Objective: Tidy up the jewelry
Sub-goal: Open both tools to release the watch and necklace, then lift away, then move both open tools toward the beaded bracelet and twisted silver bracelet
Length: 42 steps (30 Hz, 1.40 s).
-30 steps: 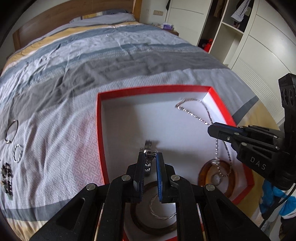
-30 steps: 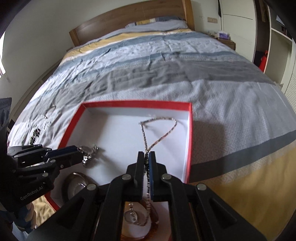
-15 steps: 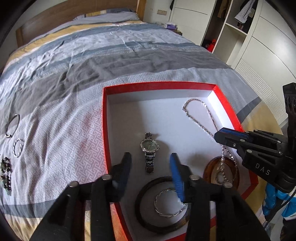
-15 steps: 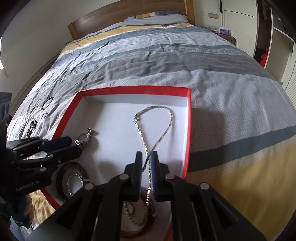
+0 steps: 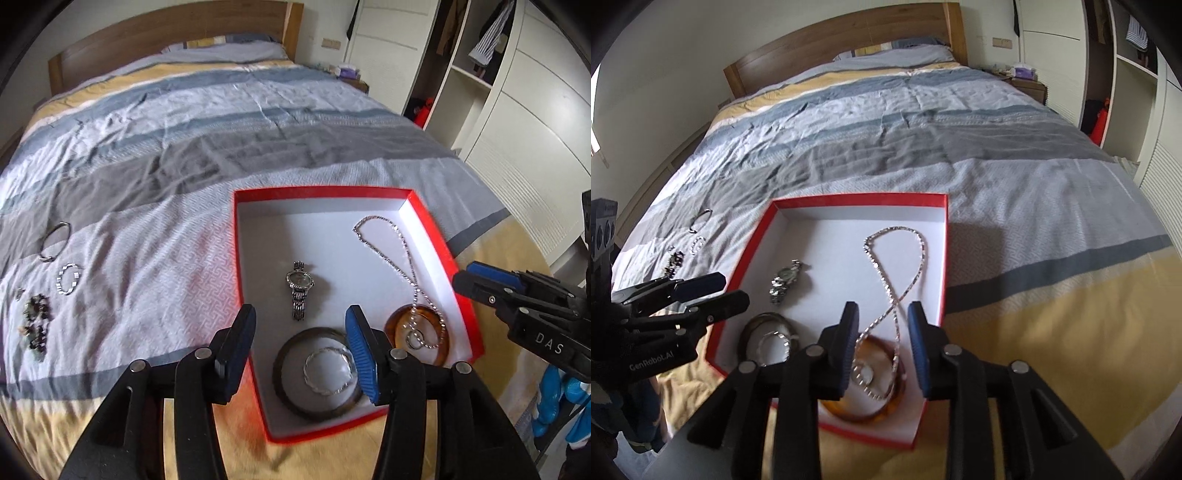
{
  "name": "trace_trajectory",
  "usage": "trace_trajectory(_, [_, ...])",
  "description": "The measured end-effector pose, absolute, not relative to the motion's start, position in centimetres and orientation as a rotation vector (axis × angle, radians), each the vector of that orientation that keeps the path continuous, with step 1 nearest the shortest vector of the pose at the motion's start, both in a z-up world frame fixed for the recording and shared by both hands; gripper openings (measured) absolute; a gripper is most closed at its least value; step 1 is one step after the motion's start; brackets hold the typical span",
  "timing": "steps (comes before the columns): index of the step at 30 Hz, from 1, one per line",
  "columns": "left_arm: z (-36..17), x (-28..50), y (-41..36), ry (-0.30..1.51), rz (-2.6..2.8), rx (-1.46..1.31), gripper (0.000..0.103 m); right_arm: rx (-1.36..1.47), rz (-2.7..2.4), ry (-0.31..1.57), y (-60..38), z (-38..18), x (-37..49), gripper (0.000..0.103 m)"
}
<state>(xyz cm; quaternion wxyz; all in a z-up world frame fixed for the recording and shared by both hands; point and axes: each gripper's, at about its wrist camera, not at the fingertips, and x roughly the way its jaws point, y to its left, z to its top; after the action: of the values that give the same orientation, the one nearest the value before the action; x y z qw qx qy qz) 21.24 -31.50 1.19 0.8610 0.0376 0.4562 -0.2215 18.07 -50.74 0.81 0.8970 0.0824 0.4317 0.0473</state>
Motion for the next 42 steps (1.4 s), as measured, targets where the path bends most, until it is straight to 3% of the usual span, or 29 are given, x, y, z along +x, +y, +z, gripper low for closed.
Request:
trace_trajectory(8, [3.9,17.1,-28.5,0.936,-0.422,0.09,0.051,0.186,0.079,0.864,-48.7,3.2,13.5,0.032])
trace_trajectory(23, [7.9,9.6,-19.7,0.847,-0.27,0.07,0.078,0.187,0.089,0.82,-42.7,6.2,6.4,0.039])
trace_trajectory(42, [10.7,1.9,-9.9,0.766,-0.085,-0.014,0.085,0.11,0.139,0.778,-35.8,9.1,0.3,0.046])
